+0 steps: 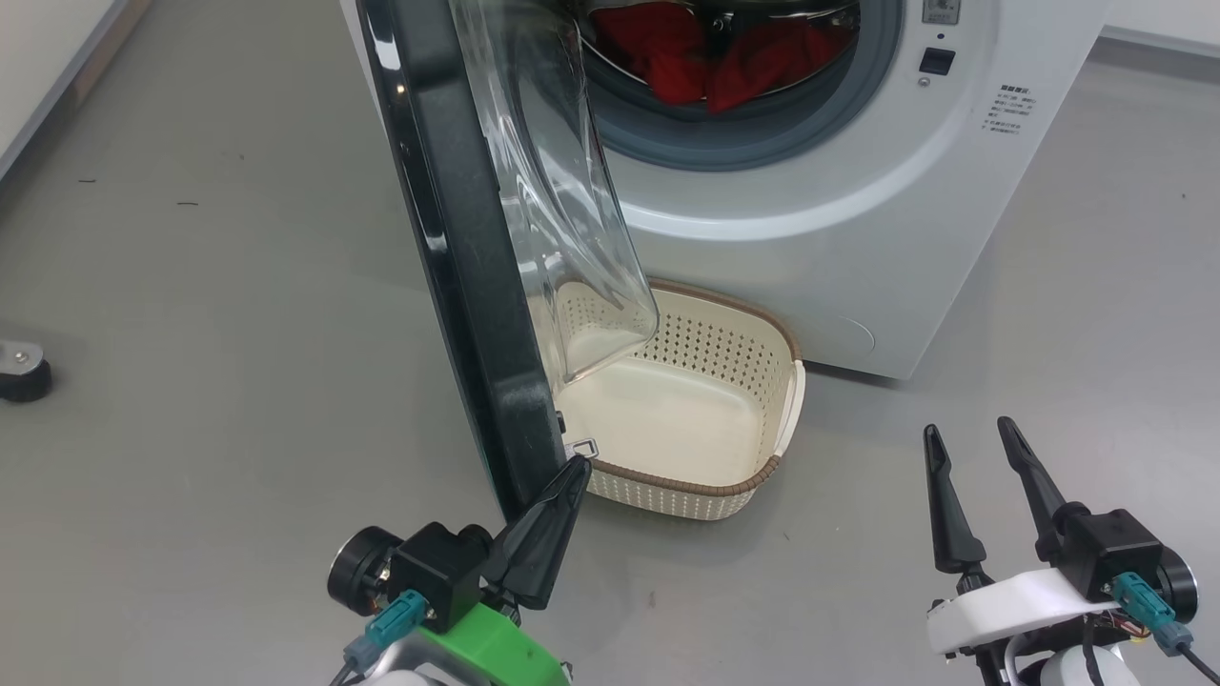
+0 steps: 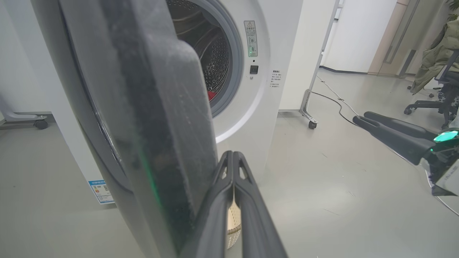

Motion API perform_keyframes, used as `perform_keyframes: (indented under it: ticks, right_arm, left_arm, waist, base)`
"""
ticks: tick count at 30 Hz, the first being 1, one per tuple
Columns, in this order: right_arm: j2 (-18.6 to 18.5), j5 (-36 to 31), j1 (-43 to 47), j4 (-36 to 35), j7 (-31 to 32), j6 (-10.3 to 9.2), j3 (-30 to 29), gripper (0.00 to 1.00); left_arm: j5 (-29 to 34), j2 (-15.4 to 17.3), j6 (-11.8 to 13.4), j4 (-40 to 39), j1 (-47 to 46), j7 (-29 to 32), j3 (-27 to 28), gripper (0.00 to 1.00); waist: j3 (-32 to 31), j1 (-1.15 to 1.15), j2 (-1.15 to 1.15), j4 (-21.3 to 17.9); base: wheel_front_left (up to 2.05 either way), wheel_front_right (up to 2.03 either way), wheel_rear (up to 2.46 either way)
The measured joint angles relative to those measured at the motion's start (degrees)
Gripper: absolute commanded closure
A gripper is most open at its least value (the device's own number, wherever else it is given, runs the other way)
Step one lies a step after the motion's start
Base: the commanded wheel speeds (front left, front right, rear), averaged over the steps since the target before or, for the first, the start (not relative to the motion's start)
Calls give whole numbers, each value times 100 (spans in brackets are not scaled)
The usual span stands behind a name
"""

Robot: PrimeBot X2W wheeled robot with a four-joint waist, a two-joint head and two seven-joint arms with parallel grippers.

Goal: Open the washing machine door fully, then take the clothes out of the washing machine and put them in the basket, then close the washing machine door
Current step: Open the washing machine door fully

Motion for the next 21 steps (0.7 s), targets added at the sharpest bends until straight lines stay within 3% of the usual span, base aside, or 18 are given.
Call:
perform_keyframes:
  ticks: [21]
  right_arm:
    - [29,-65,-1,40,0,94,-145,0]
  left_arm:
    - [-87,-52,338,44,20,-226,213,100]
  waist:
    - [72,0,0,123]
  base:
    - [0,0,0]
